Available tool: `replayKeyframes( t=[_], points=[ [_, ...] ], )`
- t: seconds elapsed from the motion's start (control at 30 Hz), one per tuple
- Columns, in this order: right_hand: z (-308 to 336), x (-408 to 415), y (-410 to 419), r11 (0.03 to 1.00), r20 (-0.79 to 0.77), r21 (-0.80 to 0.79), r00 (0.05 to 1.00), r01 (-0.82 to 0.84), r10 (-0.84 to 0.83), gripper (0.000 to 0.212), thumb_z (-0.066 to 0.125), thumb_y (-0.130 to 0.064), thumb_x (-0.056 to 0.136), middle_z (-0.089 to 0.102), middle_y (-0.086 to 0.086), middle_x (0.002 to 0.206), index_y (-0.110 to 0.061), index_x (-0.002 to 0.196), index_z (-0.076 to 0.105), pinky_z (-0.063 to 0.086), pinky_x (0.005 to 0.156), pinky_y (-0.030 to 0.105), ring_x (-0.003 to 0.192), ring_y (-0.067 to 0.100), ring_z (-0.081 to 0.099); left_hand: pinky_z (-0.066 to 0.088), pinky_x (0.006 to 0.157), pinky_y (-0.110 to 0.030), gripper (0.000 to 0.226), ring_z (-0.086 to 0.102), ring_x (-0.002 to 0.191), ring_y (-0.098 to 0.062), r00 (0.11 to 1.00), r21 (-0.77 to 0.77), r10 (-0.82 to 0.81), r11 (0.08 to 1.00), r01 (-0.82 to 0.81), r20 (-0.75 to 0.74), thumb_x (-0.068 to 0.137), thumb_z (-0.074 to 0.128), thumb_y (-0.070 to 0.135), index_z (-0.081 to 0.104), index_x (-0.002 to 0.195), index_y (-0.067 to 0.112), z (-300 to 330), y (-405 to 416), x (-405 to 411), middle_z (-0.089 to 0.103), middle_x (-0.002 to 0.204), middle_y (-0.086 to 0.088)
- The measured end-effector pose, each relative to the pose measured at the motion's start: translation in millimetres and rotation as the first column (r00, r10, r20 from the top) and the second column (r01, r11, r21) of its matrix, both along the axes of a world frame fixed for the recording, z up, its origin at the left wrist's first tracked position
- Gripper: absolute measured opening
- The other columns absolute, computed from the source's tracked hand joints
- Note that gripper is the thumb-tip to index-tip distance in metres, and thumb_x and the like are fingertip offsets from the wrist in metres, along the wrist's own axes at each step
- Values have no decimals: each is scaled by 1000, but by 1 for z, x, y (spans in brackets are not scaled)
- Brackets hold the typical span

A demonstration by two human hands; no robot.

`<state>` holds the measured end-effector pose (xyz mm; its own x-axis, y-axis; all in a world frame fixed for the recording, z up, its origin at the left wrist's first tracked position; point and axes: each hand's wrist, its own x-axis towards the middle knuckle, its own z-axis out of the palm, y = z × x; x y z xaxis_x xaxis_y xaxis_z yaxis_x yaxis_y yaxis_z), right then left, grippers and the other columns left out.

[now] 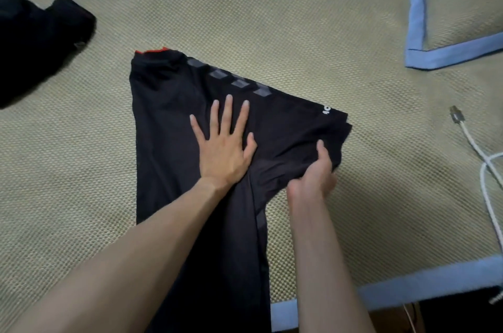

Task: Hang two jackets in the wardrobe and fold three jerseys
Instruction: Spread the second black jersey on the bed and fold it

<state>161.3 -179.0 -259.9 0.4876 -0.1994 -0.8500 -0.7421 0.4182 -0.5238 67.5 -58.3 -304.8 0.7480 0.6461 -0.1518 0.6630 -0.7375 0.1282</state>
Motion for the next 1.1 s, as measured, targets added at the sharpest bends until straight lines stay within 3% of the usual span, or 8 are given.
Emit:
replayKeyframes(
  t=[0.13,0.23,0.3,0.37,0.47,0.53,0.77,1.1],
  points=[
    [16,-9,12,926,393,-349,875,-144,284,27,71,-22,92,77,2,113,-11,116,74,59,93,40,103,16,74,-2,118,-68,64,-1,156,-23,1000,-26,-11,1000,11,-2,103,23,49,2,161,32,4,1,1,-2,170,-1],
    [44,-35,22,592,440,-658,400,-465,804,30,64,-27,100,66,-20,123,-26,130,64,47,100,16,114,-9,61,5,124,-57,57,12,155,-16,984,-256,30,966,16,175,105,30,39,18,160,26,29,22,-2,15,168,1],
    [56,-50,25,267,328,-616,67,-741,942,53,71,-45,91,59,-24,136,-29,140,59,40,107,13,126,-12,52,28,119,-48,45,39,141,-21,892,-380,214,923,-52,397,102,40,26,44,145,14,54,50,-21,44,152,-6],
    [63,-55,19,110,282,-576,-71,-810,957,66,74,-55,83,58,-19,142,-28,141,59,39,109,14,131,-9,50,41,107,-44,34,51,121,-27,802,-308,357,924,-228,479,97,44,21,54,126,7,68,83,-51,55,129,-12],
    [71,-30,17,382,305,-642,236,-664,923,32,66,-37,96,69,-16,121,-24,125,68,52,99,21,113,-6,62,43,105,-39,39,52,113,-25,724,-370,592,799,-473,354,94,54,28,54,125,5,66,131,-85,53,124,-13],
    [66,-3,23,421,228,-650,366,-632,902,24,65,-31,98,72,-9,110,-19,119,68,57,94,29,101,1,68,49,99,-37,51,57,100,-15,635,-565,723,654,-503,272,88,66,41,55,123,6,58,154,-86,56,118,-7],
    [27,44,85,301,109,-112,290,-947,951,33,81,-12,84,79,8,105,-3,114,74,61,75,26,100,23,76,58,81,-28,25,74,93,-15,608,-943,790,259,-211,81,81,82,22,76,103,13,58,197,-39,78,101,-2],
    [100,132,210,317,364,-458,150,-831,919,35,87,-7,75,79,5,99,-5,108,78,62,85,32,90,17,76,61,88,-40,13,76,87,-19,496,-921,798,389,7,341,80,79,7,75,92,12,163,309,34,79,85,-1]
  ],
)
